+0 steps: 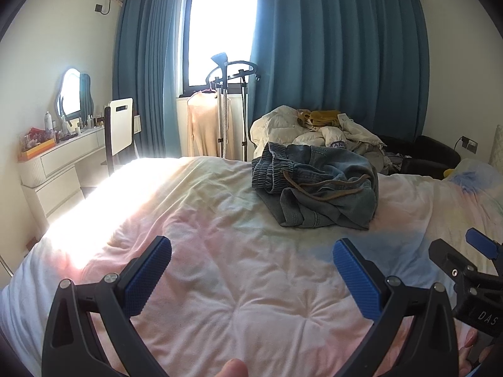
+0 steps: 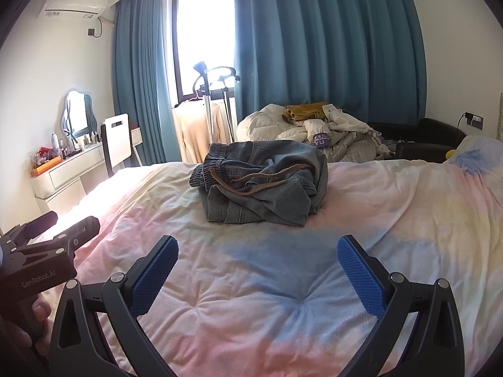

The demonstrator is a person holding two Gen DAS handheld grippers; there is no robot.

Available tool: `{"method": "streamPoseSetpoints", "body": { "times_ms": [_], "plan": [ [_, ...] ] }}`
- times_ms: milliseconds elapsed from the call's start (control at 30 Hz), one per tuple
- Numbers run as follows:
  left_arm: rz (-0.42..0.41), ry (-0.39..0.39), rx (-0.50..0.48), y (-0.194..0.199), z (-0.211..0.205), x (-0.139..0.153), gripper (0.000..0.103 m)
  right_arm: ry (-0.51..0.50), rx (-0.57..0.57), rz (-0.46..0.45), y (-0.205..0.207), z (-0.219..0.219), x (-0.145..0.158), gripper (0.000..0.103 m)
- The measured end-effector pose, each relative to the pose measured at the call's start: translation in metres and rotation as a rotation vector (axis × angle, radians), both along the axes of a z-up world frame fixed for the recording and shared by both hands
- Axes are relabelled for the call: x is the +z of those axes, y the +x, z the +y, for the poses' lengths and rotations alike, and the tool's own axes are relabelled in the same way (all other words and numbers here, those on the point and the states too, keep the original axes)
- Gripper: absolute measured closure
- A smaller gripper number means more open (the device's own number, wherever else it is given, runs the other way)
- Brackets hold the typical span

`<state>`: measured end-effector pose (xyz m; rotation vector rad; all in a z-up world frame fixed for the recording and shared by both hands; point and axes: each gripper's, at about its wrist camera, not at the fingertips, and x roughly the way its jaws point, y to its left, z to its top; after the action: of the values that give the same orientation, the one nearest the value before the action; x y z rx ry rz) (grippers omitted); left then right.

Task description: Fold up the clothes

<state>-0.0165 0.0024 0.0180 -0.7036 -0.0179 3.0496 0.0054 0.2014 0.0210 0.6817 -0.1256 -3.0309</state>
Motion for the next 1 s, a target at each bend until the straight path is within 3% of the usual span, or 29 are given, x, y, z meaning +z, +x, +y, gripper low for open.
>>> {"method": "streamPoseSetpoints", "body": {
  "times_ms": [233, 333, 433, 600, 733, 1000],
  "plan": [
    [-0.035, -0.038, -0.035, -0.039, 0.006, 0.015, 0.0, -0.075, 0.022, -0.001, -0.031, 0.001, 0.01, 0.0],
    [-0.027, -0.026, -0.02, -0.049, -0.005, 0.006, 0.0, -0.048, 0.042, -0.024, -0.055, -0.007, 0.008, 0.0],
    [-0.07, 0.023, 0.016, -0.063, -0.022, -0.012, 0.0, -0.029, 0.084, -0.042, -0.085, -0.015, 0.007, 0.002],
    [-0.105, 0.118, 0.056, -0.08, -0.047, -0.026, 0.0, 0.01, 0.153, -0.033, -0.15, -0.041, 0.01, 0.004],
    [-0.094, 0.05, 0.098, -0.094, -0.051, -0.029, 0.0, 0.027, 0.196, -0.048, -0.215, -0.071, 0.005, 0.011],
    [-0.161, 0.101, 0.105, -0.123, -0.069, -0.053, 0.0, 0.115, 0.193, -0.087, -0.328, -0.127, -0.023, 0.016]
  ]
}}
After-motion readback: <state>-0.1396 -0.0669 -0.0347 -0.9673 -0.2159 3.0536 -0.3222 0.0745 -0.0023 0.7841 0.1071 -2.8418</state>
